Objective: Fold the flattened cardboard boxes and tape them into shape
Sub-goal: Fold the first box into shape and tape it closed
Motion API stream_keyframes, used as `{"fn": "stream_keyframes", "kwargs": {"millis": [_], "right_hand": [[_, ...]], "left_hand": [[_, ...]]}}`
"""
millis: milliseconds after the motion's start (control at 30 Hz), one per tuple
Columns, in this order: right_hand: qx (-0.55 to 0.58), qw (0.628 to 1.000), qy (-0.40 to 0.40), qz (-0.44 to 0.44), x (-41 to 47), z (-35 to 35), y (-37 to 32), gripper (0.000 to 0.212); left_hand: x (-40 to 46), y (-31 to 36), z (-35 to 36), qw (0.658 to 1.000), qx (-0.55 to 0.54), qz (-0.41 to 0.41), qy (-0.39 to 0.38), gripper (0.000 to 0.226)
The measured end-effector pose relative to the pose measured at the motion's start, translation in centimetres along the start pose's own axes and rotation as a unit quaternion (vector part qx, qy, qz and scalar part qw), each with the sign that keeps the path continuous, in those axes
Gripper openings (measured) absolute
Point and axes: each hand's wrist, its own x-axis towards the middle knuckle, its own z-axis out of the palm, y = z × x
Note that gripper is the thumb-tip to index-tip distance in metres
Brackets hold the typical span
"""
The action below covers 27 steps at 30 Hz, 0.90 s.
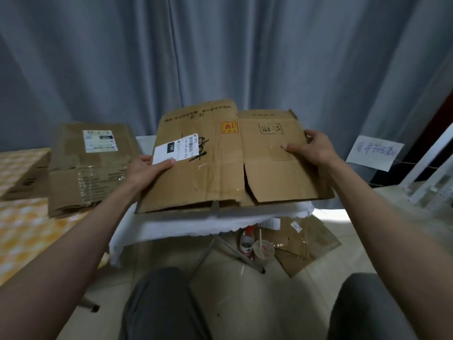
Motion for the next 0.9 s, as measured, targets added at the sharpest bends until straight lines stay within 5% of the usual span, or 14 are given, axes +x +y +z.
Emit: {"fn": "stream_keyframes", "kwargs": {"millis": [267,433,633,900], "right_hand": [[-0.011,1.0,-0.003,0.005,2.8,3.0,-0.3,0.091],[0.01,0.998,-0.058,-0.022,4.8,9.1,-0.1,0.073],[0.072,0.991,-0.11,0.014,7.3,12.3,2.3,0.08],[0.081,0.973,-0.176,0.125,7.6,11.1,4.6,0.088]], "left_hand": [[2.4,-2.1,0.2,0.999,0.012,-0.01,0.032,0.054],[3.7,-4.6,-3.9,0.993,0.073,-0.029,0.089,0.077],[4.6,-4.9,-6.0,0.988,0.103,-0.005,0.117,0.031],[3.5,-4.9,-3.9,0.961,0.269,-0.054,-0.021,0.049]]}}
